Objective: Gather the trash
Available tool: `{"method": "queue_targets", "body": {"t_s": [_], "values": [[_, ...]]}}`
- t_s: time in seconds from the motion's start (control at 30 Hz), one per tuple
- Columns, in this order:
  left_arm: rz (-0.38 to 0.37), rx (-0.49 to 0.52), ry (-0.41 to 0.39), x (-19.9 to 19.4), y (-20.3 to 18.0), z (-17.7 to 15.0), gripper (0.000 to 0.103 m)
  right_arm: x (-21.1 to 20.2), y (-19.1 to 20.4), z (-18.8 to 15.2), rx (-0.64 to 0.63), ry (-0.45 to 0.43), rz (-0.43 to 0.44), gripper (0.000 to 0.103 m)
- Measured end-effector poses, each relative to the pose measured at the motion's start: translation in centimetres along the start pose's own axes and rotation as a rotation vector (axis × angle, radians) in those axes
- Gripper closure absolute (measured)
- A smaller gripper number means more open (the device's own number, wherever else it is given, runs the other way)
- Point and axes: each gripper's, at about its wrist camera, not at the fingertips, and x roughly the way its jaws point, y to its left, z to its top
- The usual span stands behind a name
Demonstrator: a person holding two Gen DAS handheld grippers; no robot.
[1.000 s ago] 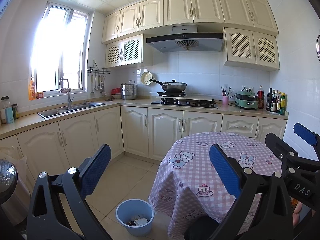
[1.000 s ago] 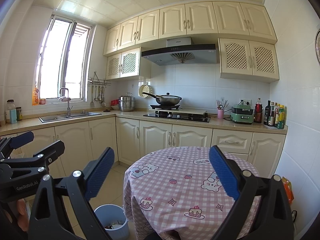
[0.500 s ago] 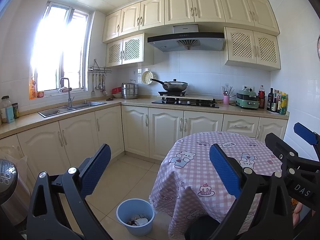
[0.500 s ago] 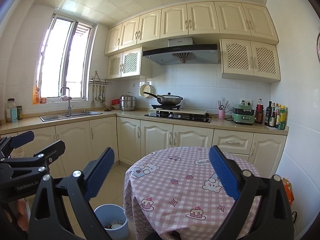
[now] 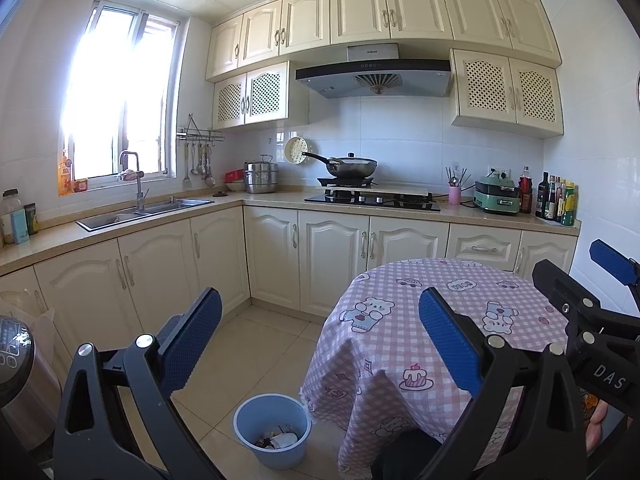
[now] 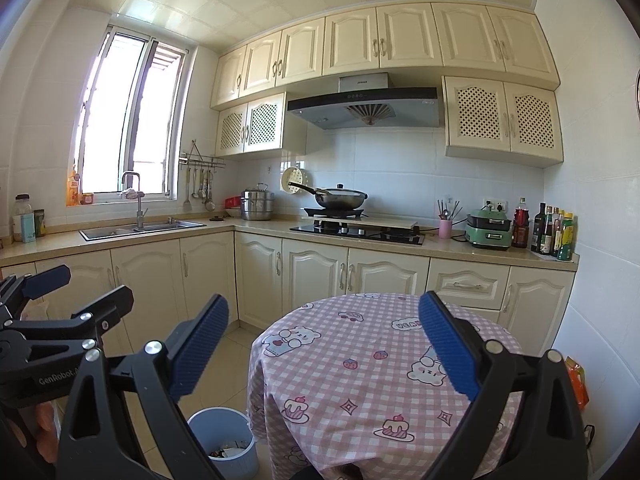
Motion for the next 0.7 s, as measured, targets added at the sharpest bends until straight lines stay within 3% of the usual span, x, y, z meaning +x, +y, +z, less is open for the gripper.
{"method": "queue_targets", "body": {"t_s": [0.7], "values": [[0.035,0.003,0.068,4.3,0.5,0.4,0.007,5.9,-0.8,-0.7,0.014,0.066,0.039,0.009]]}}
